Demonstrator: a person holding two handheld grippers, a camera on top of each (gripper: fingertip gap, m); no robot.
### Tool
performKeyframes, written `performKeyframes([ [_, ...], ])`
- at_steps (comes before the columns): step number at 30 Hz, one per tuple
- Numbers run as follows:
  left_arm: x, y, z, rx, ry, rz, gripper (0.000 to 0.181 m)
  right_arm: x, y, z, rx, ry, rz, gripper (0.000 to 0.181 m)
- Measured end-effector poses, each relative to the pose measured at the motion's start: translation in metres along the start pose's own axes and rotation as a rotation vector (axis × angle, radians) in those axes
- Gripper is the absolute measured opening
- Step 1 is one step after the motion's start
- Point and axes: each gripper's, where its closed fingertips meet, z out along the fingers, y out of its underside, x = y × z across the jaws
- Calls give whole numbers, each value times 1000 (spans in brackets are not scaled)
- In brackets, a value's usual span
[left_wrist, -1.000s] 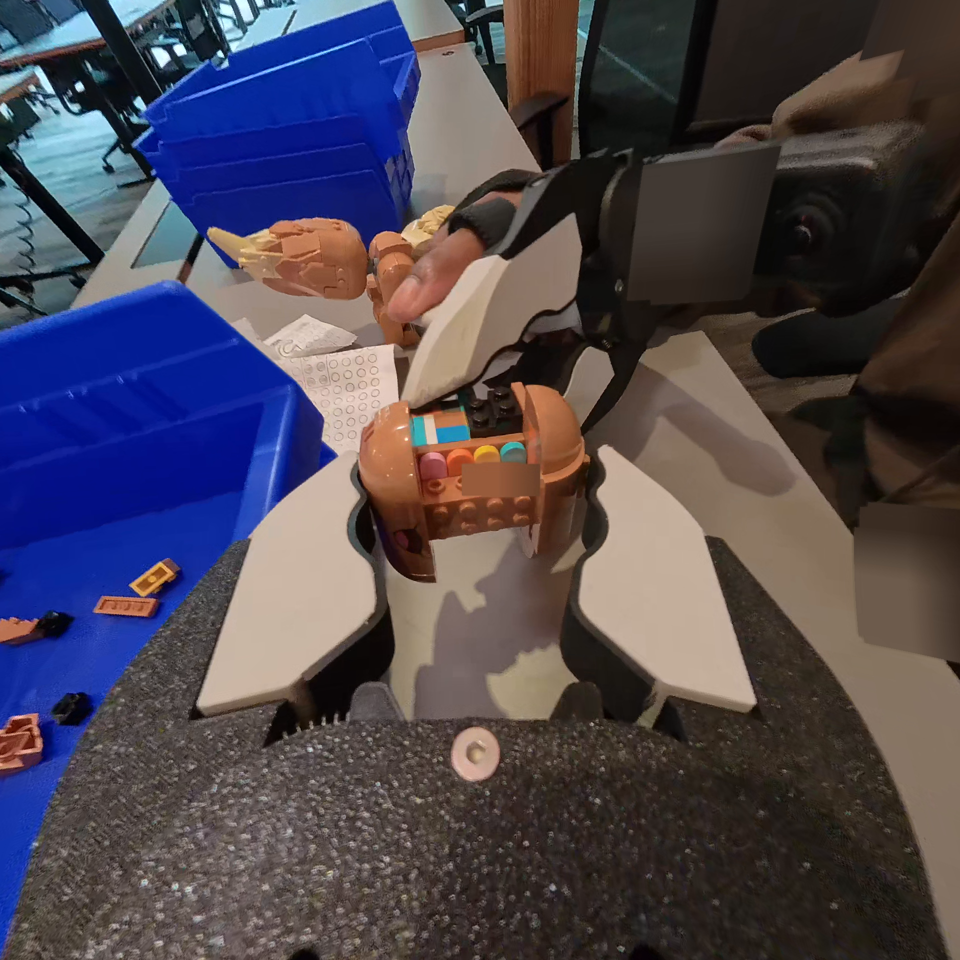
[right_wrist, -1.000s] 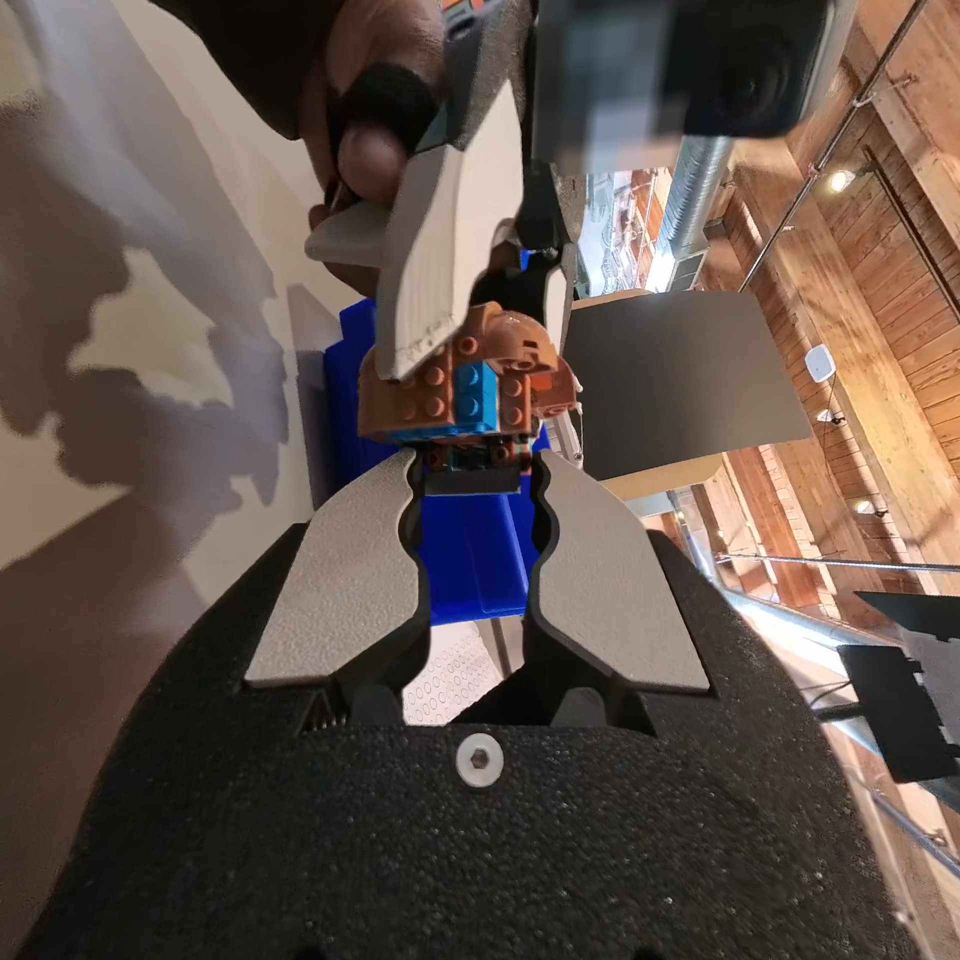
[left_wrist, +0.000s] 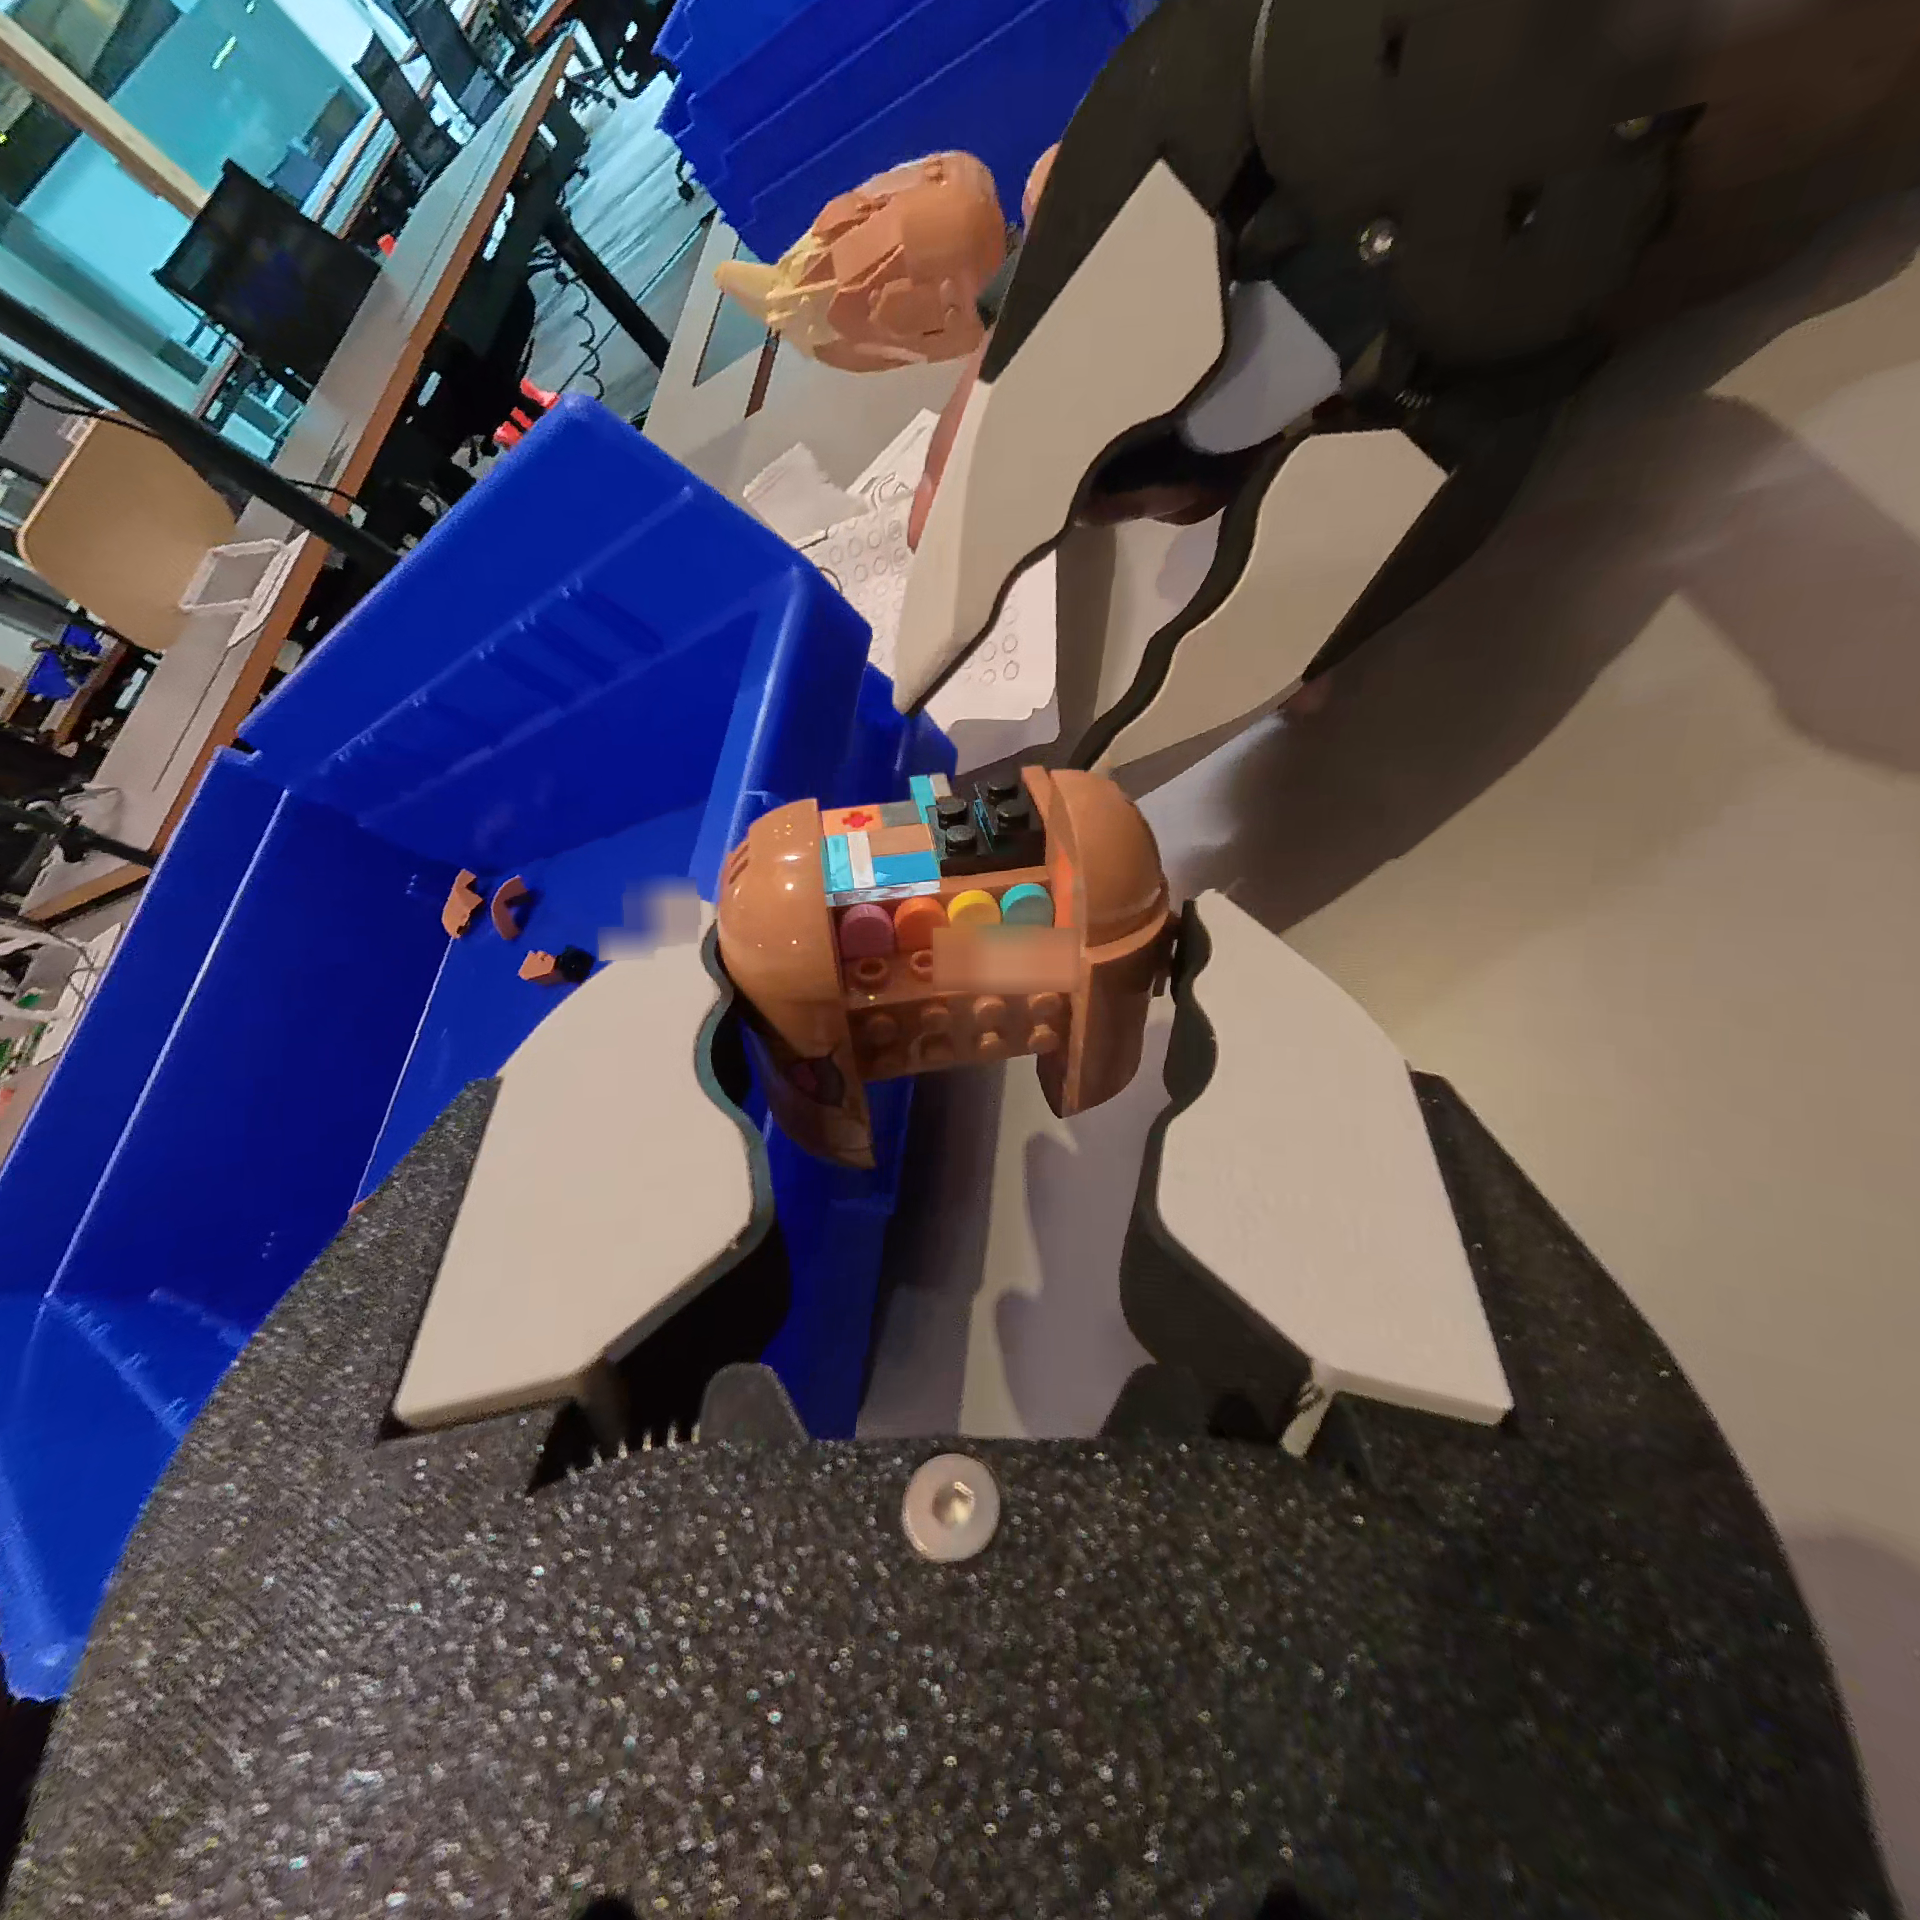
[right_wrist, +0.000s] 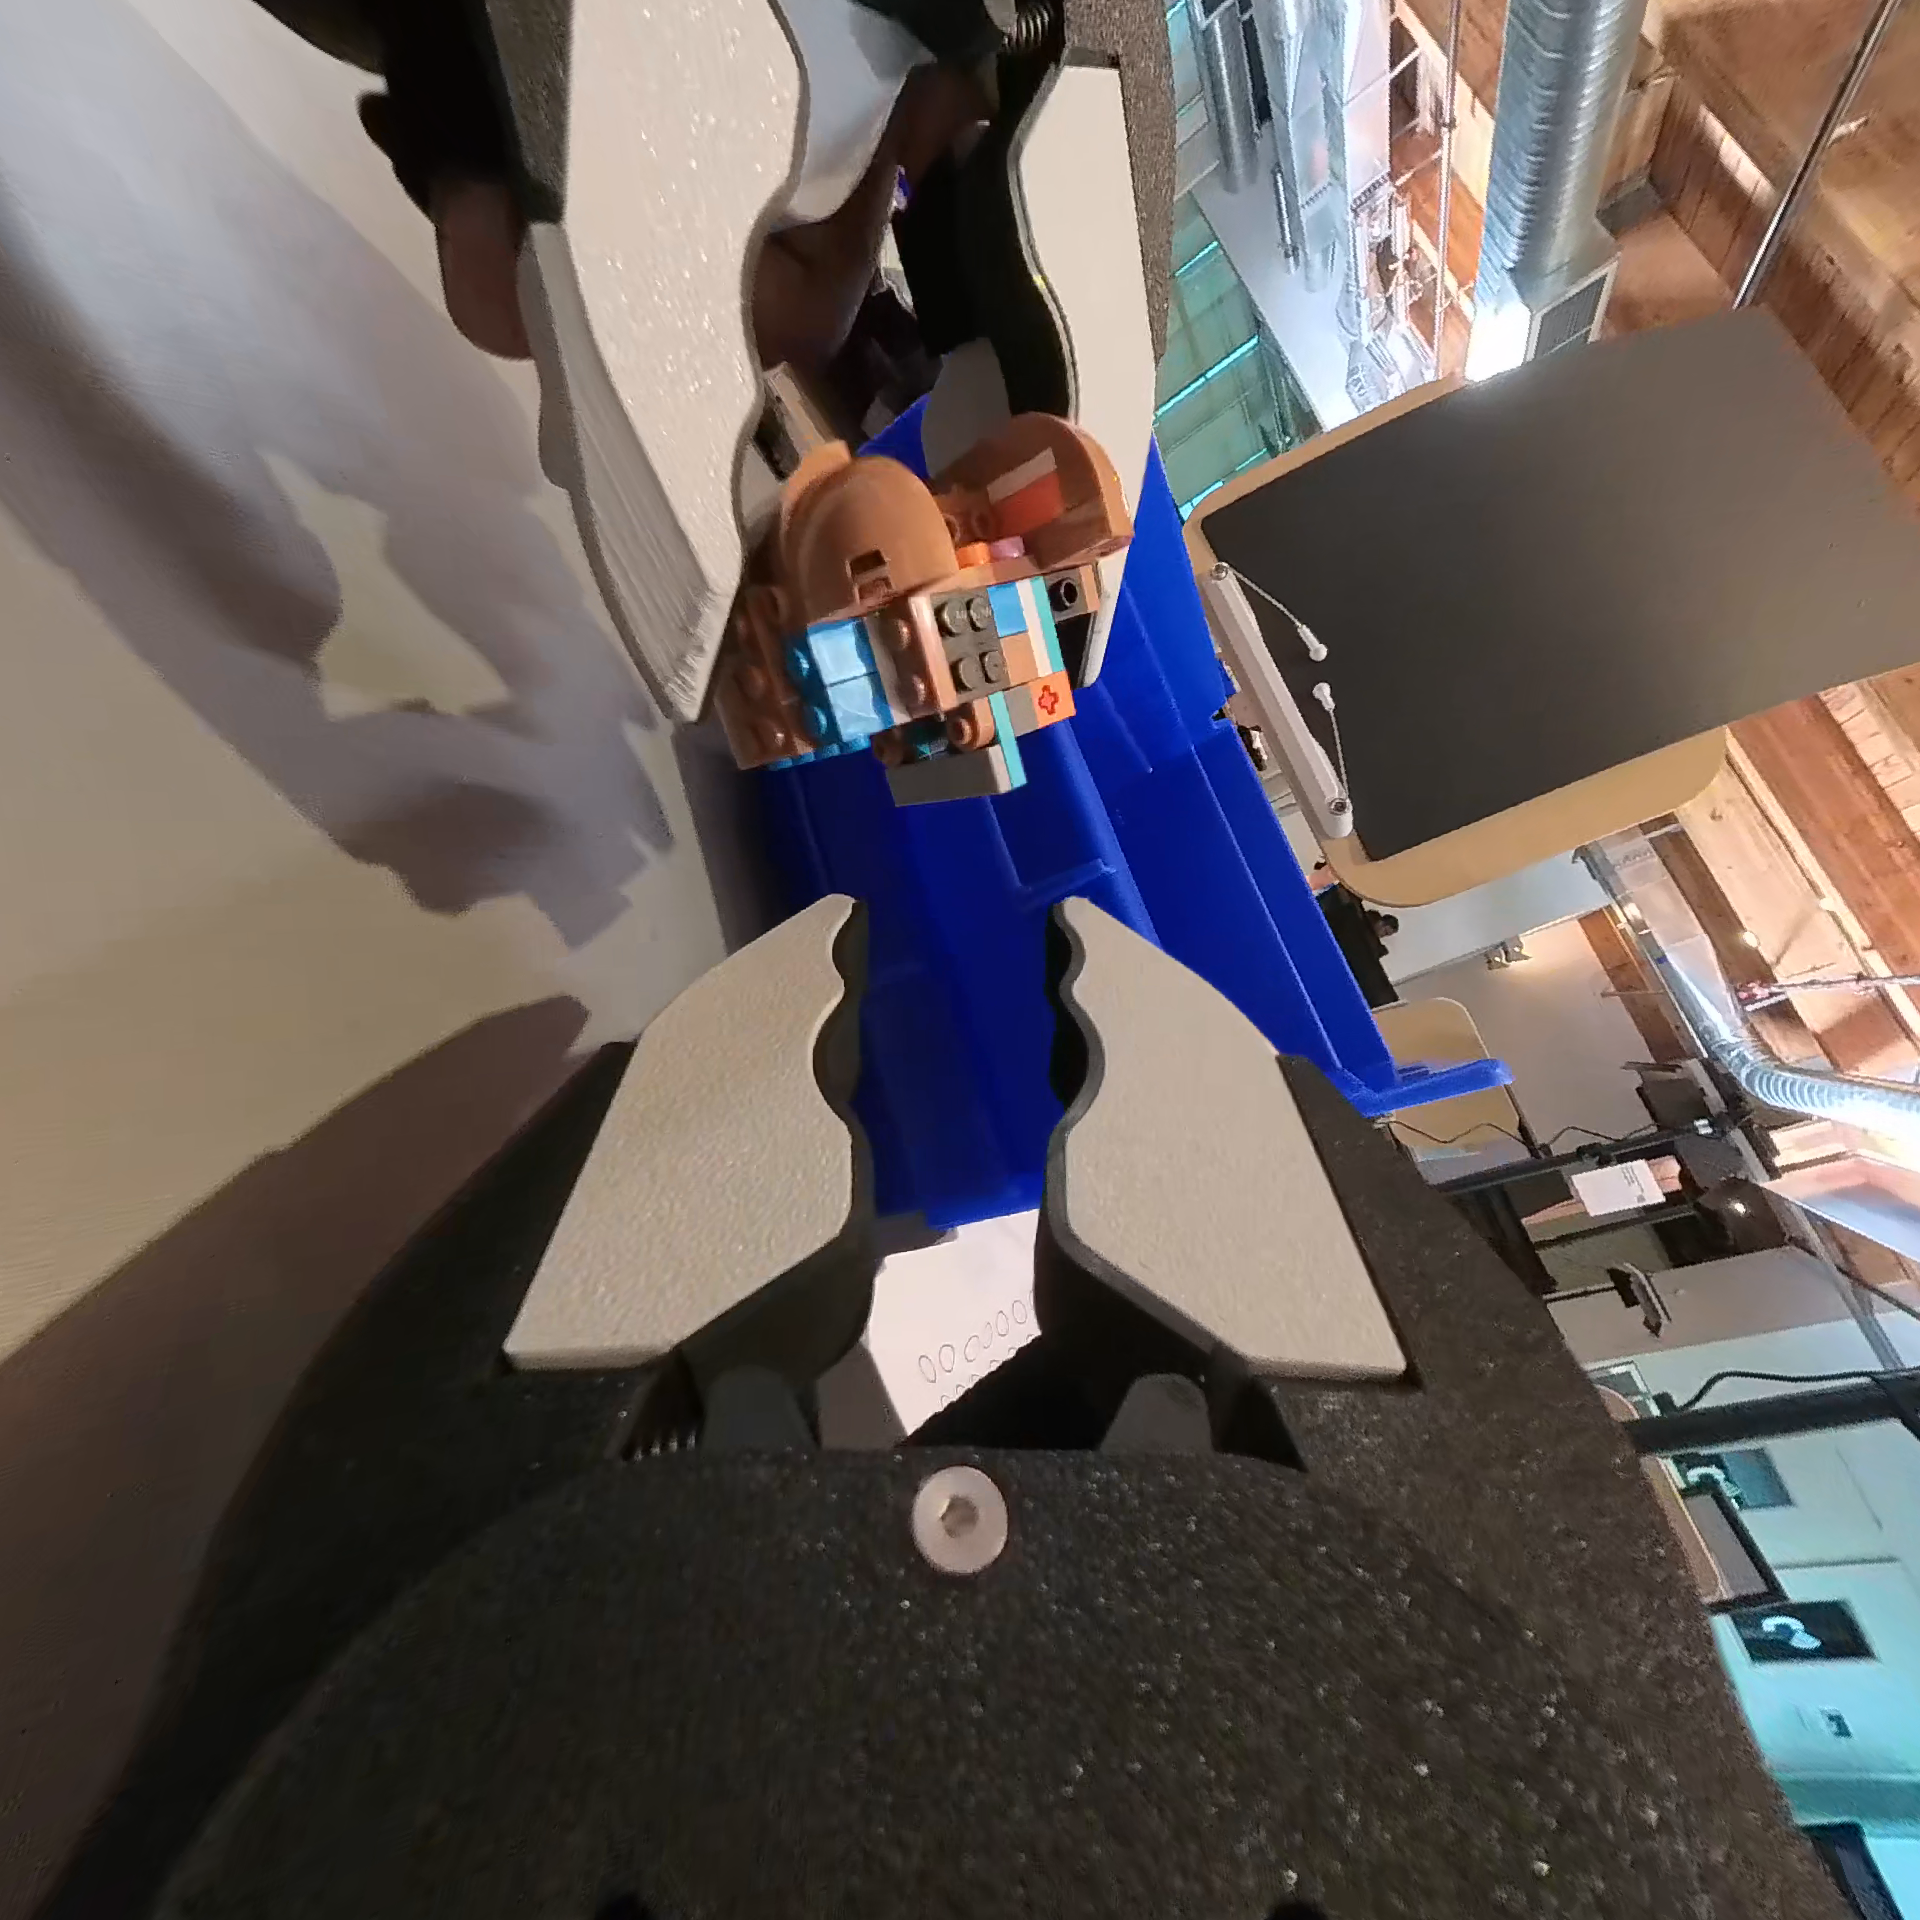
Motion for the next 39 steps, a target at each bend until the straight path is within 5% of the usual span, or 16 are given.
performKeyframes([
  [29,-5,10,7,-56,-62,40,80,-5,5,5,-20,-2,-3,32],
  [39,25,16,-3,-55,182,-20,80,-1,3,2,2,5,15,32],
])
